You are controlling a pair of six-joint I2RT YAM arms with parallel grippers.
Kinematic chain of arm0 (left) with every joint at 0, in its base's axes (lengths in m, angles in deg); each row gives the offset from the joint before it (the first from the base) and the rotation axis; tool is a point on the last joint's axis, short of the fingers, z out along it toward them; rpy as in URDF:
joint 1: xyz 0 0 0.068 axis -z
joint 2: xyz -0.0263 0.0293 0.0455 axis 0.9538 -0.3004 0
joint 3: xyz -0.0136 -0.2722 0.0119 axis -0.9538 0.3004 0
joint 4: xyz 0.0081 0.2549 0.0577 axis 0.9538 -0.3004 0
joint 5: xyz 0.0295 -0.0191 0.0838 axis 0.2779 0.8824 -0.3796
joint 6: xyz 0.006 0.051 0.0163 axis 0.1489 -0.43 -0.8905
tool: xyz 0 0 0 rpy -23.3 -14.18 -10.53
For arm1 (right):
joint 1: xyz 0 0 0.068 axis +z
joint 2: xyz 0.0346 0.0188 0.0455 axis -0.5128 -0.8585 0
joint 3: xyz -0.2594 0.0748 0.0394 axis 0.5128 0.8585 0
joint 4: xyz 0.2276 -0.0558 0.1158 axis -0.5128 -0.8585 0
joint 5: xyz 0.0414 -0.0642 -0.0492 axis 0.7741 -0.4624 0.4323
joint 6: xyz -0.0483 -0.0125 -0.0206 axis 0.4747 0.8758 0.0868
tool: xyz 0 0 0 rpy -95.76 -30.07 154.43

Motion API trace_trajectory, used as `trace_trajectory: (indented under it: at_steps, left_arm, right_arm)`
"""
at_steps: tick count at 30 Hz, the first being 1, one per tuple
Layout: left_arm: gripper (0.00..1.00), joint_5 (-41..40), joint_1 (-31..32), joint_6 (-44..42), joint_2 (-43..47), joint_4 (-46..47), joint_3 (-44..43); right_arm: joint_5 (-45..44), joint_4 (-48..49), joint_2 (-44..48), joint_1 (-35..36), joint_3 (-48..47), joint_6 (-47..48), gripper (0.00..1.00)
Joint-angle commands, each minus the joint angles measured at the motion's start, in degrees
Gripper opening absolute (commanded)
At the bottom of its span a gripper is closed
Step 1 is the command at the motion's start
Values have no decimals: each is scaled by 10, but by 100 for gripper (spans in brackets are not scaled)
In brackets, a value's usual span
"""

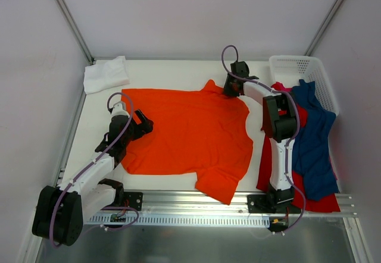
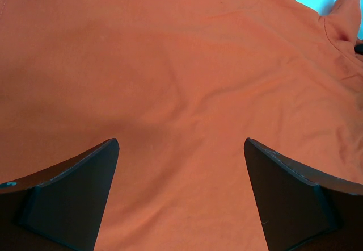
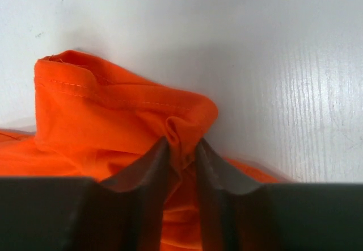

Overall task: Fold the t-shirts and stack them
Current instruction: Flatten the tshirt out

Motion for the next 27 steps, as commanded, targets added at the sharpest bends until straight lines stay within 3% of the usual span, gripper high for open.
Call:
trace_trajectory:
  at_steps: [1, 2, 4, 20, 27]
  left_arm:
    - [93, -10, 4, 3, 3, 26, 4]
    - [93, -10, 4, 3, 2, 26, 5]
    - [93, -10, 4, 3, 3, 26, 5]
    - [93, -13, 5, 4, -10, 37, 5]
    - [93, -10, 4, 5, -21, 41, 4]
  right_arm:
    - [9, -6, 8, -1, -3, -2, 23]
    - [8, -11, 7, -1, -8, -1, 12]
    - [5, -18, 3, -1, -27, 4, 1]
    - [9, -6, -29, -1, -91, 22, 1]
    - [-6, 20, -53, -1, -109, 10, 9]
